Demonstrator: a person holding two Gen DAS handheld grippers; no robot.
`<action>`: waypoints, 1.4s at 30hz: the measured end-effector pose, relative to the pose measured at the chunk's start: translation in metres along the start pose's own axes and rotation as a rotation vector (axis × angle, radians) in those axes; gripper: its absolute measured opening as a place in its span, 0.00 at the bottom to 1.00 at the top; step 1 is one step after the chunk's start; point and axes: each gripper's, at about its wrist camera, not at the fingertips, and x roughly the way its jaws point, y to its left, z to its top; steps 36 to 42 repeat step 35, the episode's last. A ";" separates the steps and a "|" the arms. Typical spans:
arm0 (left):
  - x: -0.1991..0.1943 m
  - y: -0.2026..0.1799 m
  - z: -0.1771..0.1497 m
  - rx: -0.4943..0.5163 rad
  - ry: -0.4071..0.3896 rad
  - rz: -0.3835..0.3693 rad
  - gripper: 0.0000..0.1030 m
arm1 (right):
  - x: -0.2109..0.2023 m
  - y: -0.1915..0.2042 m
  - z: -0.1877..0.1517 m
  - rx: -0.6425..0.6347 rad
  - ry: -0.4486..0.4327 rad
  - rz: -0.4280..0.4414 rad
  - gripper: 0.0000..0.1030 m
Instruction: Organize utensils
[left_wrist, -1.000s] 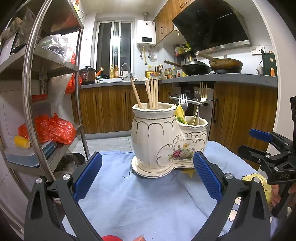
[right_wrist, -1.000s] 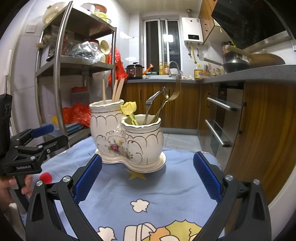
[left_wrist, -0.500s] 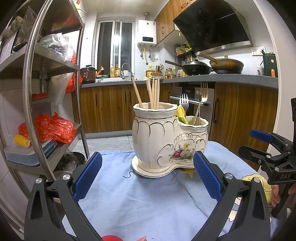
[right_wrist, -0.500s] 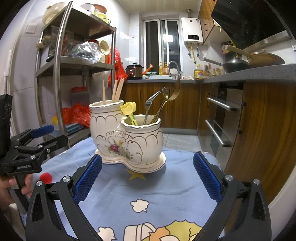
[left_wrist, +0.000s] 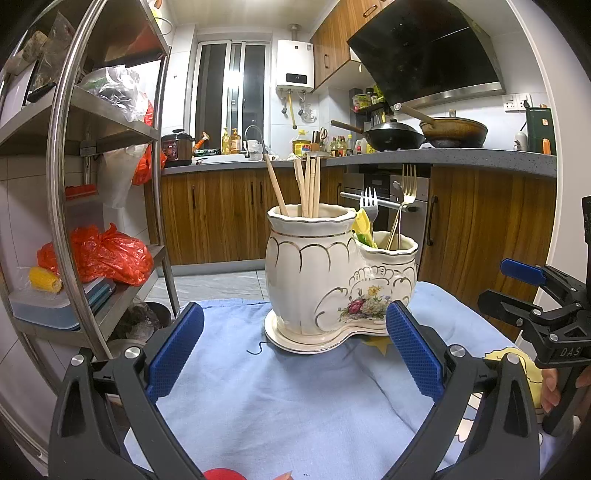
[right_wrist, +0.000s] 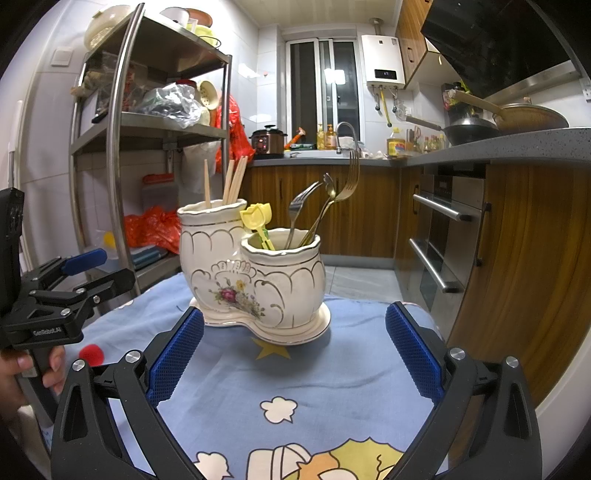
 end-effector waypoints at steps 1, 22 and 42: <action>0.000 0.000 0.000 0.000 0.000 0.000 0.94 | 0.000 0.000 0.000 0.000 0.000 0.000 0.95; 0.001 -0.001 -0.001 -0.003 0.003 0.003 0.94 | -0.001 -0.001 0.000 0.003 -0.001 -0.005 0.95; 0.000 -0.003 0.001 -0.010 0.008 0.010 0.94 | -0.001 -0.001 0.000 0.004 -0.001 -0.005 0.95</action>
